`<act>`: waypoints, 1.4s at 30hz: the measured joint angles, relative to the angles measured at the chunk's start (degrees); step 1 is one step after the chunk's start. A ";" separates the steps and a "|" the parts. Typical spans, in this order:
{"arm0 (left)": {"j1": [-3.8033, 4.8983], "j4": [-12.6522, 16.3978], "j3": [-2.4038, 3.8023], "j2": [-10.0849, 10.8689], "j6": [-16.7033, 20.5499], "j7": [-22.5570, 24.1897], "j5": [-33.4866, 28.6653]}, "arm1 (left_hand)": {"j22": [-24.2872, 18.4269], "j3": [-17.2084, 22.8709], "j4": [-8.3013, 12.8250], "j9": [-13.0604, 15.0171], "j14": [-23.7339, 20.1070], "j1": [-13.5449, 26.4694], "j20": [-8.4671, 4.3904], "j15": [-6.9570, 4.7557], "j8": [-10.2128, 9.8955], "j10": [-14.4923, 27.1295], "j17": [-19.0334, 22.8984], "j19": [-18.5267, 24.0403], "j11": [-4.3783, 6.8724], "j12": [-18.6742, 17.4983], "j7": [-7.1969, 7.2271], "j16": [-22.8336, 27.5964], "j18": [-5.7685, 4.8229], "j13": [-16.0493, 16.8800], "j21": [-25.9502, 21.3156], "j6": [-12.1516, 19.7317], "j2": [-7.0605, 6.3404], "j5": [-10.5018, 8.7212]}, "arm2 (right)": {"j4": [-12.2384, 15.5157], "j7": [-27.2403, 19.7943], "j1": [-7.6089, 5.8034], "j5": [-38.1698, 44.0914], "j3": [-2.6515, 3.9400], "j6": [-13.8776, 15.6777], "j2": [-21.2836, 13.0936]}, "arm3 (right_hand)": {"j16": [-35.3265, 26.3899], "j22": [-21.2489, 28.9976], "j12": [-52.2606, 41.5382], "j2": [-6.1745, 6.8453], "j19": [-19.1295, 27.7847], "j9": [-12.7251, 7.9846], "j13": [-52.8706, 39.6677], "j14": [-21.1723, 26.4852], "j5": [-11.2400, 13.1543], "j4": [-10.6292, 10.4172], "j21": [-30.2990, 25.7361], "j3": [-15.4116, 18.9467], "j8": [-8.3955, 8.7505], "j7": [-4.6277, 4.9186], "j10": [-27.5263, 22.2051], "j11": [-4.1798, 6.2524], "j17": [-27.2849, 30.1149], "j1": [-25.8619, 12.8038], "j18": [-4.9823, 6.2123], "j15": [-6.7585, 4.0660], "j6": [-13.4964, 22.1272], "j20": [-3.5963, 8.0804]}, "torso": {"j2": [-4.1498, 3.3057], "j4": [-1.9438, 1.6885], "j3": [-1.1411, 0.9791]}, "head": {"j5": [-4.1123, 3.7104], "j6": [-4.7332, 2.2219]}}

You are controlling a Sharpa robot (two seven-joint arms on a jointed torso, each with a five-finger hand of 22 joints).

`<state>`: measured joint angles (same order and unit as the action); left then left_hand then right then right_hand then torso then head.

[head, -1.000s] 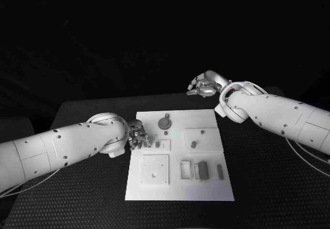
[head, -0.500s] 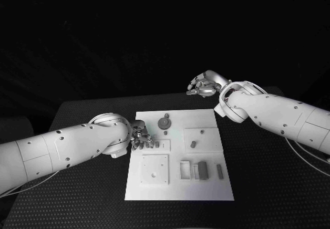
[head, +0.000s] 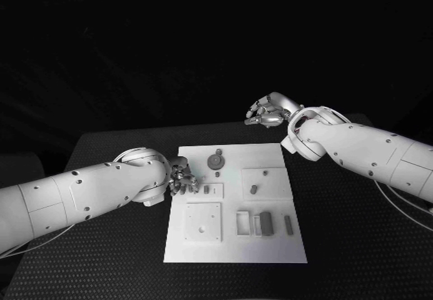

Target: Assemble the parts on the task board

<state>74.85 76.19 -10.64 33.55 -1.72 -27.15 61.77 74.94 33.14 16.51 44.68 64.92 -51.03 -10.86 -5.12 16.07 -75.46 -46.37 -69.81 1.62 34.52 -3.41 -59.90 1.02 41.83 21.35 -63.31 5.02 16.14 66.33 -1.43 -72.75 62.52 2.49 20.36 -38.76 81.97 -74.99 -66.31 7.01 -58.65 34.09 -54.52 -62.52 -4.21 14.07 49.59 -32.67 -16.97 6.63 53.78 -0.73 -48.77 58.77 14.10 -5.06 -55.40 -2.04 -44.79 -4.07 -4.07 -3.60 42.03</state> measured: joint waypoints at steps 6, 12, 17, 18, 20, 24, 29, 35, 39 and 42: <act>0.00 -0.03 -0.01 0.47 0.28 -0.39 0.14 | -0.01 0.00 0.00 -0.09 0.12 0.00 0.01 -0.11 0.08 -0.02 0.05 -0.01 0.01 0.00 0.10 0.00 0.00 0.05 0.00 -0.10 0.00 0.01 | 0.01 -0.01 0.00 0.00 0.00 0.00 -0.04 | 0.00 0.00 0.00 0.00 0.00 0.00 0.00 0.00 0.00 0.00 0.00 0.00 0.00 -0.08 0.00 0.00 0.00 0.00 0.00 0.00 0.08 0.00 | -0.01 -0.02 0.04 | 0.00 0.02; 0.00 0.00 0.00 0.50 0.11 -0.49 0.06 | -0.01 0.00 0.00 -0.23 0.20 0.00 0.02 -0.18 0.08 -0.13 0.05 -0.02 0.12 0.00 0.11 0.00 0.00 0.05 0.23 -0.11 0.00 0.22 | 0.01 -0.01 0.00 0.00 0.00 -0.02 -0.06 | 0.00 0.00 0.00 0.00 0.00 0.00 0.00 0.00 0.00 0.00 0.00 0.00 0.00 -0.09 -0.21 -0.21 -0.01 0.00 0.00 0.00 0.08 0.00 | -0.01 -0.02 0.03 | 0.00 0.20; 0.02 0.11 0.00 0.50 -0.24 -0.72 -0.29 | -0.01 0.00 0.00 -0.23 0.29 0.00 0.03 -0.09 0.08 -0.14 0.05 -0.02 0.12 0.23 0.13 -0.22 0.00 0.10 0.23 -0.12 0.00 0.22 | 0.01 -0.02 0.00 0.00 0.00 -0.04 -0.06 | 0.00 0.00 0.00 0.00 0.00 0.00 0.00 0.00 0.00 0.00 0.00 0.00 0.00 -0.09 -0.21 -0.21 -0.01 0.00 0.00 0.00 0.08 0.00 | -0.01 0.02 0.02 | 0.00 0.27; 0.02 0.11 0.00 0.50 -0.30 -0.76 -0.36 | -0.01 0.00 0.00 -0.22 0.29 0.00 0.03 -0.09 0.09 -0.14 0.05 -0.03 0.12 0.23 0.12 -0.22 0.00 0.10 0.23 -0.14 0.00 0.22 | 0.00 -0.02 0.00 0.00 0.00 -0.04 -0.06 | 0.00 0.00 0.00 0.00 0.00 0.00 0.00 0.00 0.00 0.00 0.00 0.00 0.00 -0.09 -0.21 -0.21 -0.01 0.00 0.00 0.00 0.08 0.00 | -0.01 0.01 0.01 | 0.00 0.29; 0.02 0.10 -0.01 0.51 -0.37 -0.83 -0.48 | -0.02 0.00 0.00 -0.22 0.30 0.00 0.04 -0.09 0.09 -0.14 0.05 -0.04 0.12 0.23 0.04 -0.22 0.00 0.10 0.23 -0.25 0.00 0.22 | 0.00 -0.02 0.00 0.00 0.00 -0.04 -0.06 | 0.00 0.00 0.00 0.00 0.00 0.00 0.00 0.00 0.00 0.00 0.00 0.00 0.00 -0.10 -0.21 -0.21 -0.01 0.00 0.00 0.00 0.08 0.00 | -0.02 0.02 0.00 | 0.00 0.30; 0.03 0.11 -0.01 0.53 -0.52 -0.98 -0.71 | -0.02 0.00 0.00 -0.23 0.30 0.00 0.12 -0.09 0.09 -0.19 0.05 -0.11 0.08 0.23 -0.01 -0.22 0.00 0.10 0.23 -0.33 0.00 0.22 | 0.02 -0.02 0.00 0.00 0.00 -0.05 -0.10 | 0.00 0.00 0.00 0.00 0.00 0.00 -0.01 0.00 0.00 0.00 0.00 0.00 0.00 -0.10 -0.21 -0.21 -0.01 0.00 0.00 0.00 0.08 0.00 | -0.02 0.03 0.00 | 0.04 0.31; 0.02 0.31 -0.05 0.62 -0.69 -1.25 -0.92 | -0.02 0.00 0.00 -0.23 0.31 0.00 0.13 -0.09 0.09 -0.23 0.11 -0.11 0.05 0.48 0.01 -0.42 0.00 0.16 0.45 -0.34 0.00 0.23 | 0.03 -0.02 0.00 0.00 0.00 -0.06 -0.15 | 0.00 0.00 0.00 0.00 0.00 0.00 -0.01 0.00 0.00 0.00 0.00 0.00 0.00 -0.10 -0.21 -0.21 0.05 0.00 0.00 0.00 0.08 0.00 | -0.01 0.03 -0.03 | 0.07 0.37; 0.00 0.33 -0.07 0.65 -0.73 -1.42 -1.11 | -0.02 0.00 0.00 -0.23 0.40 0.10 0.14 0.00 0.09 -0.23 0.10 -0.12 0.05 0.48 0.02 -0.46 0.00 0.19 0.45 -0.35 0.10 0.24 | 0.05 -0.02 0.00 0.00 0.00 -0.07 -0.17 | 0.00 0.00 0.00 0.00 0.00 0.00 0.04 0.00 0.00 0.00 0.00 0.00 0.00 -0.11 -0.21 -0.21 0.05 0.00 0.00 0.01 0.08 0.00 | -0.01 0.03 -0.03 | 0.08 0.34; -0.01 0.34 -0.07 0.70 -0.71 -1.45 -1.22 | -0.02 0.00 0.00 -0.24 0.40 0.25 0.10 0.00 0.09 -0.23 0.10 -0.07 0.05 0.48 0.02 -0.46 0.00 0.22 0.45 -0.34 0.25 0.24 | 0.05 -0.02 0.00 0.00 0.00 -0.08 -0.17 | 0.00 0.00 0.00 0.00 0.00 0.00 0.05 0.00 0.00 0.00 0.00 0.00 0.00 -0.19 -0.21 -0.21 0.05 0.00 0.00 0.01 0.16 0.00 | 0.00 0.02 -0.03 | 0.10 0.34; -0.03 0.33 -0.08 0.76 -0.63 -1.45 -1.30 | -0.02 0.00 0.00 -0.34 0.40 0.29 0.01 0.00 0.09 -0.23 0.16 0.03 0.05 0.48 0.02 -0.45 0.00 0.21 0.67 -0.35 0.29 0.25 | 0.03 -0.02 0.00 0.00 0.00 -0.08 -0.17 | 0.00 0.00 0.00 0.00 0.00 0.00 0.06 -0.01 0.00 0.00 0.00 0.00 0.00 -0.07 -0.20 -0.21 0.05 0.00 0.00 0.01 0.07 0.00 | -0.01 0.02 -0.01 | 0.14 0.34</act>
<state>74.82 76.52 -10.72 34.31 -2.35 -28.61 60.46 74.92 33.15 16.51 44.35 65.32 -50.74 -10.85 -5.12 16.16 -75.69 -46.22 -69.79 1.67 35.00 -3.39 -60.35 1.02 42.04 22.01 -63.66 5.31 16.38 66.36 -1.45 -72.75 62.52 2.49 20.28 -38.93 81.97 -74.99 -66.31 7.01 -58.65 34.09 -54.46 -62.52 -4.21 14.07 49.60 -32.67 -16.97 6.56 53.58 -0.94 -48.73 58.77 14.10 -5.06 -55.33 -2.05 -44.80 -4.05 -4.08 -3.46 42.37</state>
